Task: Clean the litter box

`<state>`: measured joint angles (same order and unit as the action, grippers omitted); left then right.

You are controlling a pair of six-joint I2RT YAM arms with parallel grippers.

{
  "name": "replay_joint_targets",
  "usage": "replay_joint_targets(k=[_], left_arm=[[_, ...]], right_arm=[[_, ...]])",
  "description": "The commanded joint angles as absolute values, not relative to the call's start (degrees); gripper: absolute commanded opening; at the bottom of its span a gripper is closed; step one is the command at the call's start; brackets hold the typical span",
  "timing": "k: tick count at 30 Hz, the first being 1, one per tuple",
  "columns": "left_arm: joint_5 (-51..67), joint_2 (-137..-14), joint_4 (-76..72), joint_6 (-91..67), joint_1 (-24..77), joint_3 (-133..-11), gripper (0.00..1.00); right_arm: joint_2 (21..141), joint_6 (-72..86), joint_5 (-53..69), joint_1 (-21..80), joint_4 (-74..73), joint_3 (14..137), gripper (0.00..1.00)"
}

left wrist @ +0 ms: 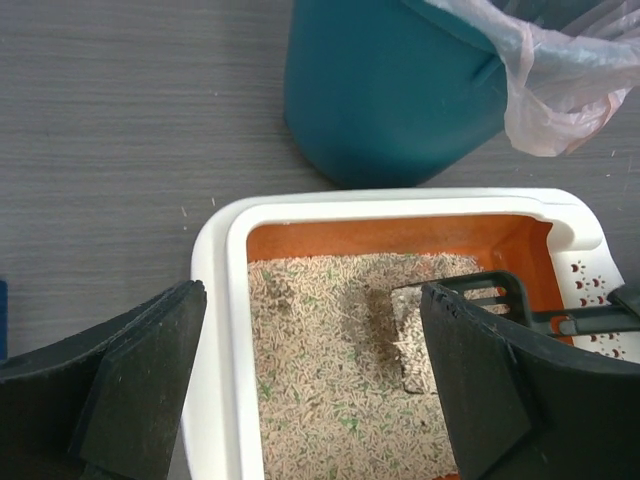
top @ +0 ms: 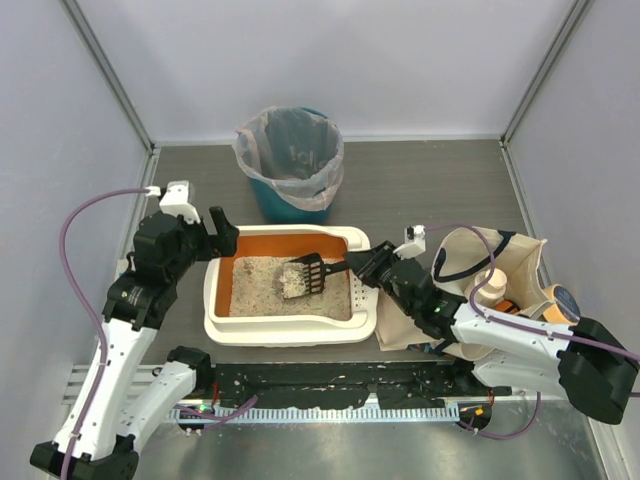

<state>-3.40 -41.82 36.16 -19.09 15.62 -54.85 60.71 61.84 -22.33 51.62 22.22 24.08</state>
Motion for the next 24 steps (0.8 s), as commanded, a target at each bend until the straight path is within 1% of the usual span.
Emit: replay_joint_targets(k=[1, 6, 10, 15, 19, 21, 24], left_arm=[[-1.9, -44.1, 28.3, -13.5, 15.6, -57.8, 0.92], [-4.7, -41.2, 20.5, -11.9, 15.6, -51.8, 0.94], [-9.2, -37.0, 12.6, -11.7, 15.6, -42.7, 0.96], [-14.4, -34.9, 14.2, -10.2, 15.6, -41.5, 0.97], [-17.1, -33.9, 13.8, -10.1, 15.5, -40.9, 0.98], [-17.4, -34.1, 14.1, -10.2, 15.5, -41.0, 0.98], [-17.4, -34.5, 14.2, -10.2, 15.5, -41.0, 0.98]], right_arm=[[55.2, 65.7, -26.9, 51.4, 27.2, 23.6, 0.01], [51.2, 65.6, -28.4, 51.3, 23.7, 23.9, 0.01], [48.0, 67.1, -29.4, 50.9, 23.1, 22.9, 0.01], [46.4, 67.9, -28.8, 50.6, 22.7, 23.2, 0.01], [46.1, 70.9, -28.9, 50.5, 25.7, 20.8, 0.01], [46.9, 70.6, -27.8, 50.4, 28.3, 19.9, 0.01], [48.2, 69.7, -26.3, 50.4, 25.7, 21.7, 0.01]])
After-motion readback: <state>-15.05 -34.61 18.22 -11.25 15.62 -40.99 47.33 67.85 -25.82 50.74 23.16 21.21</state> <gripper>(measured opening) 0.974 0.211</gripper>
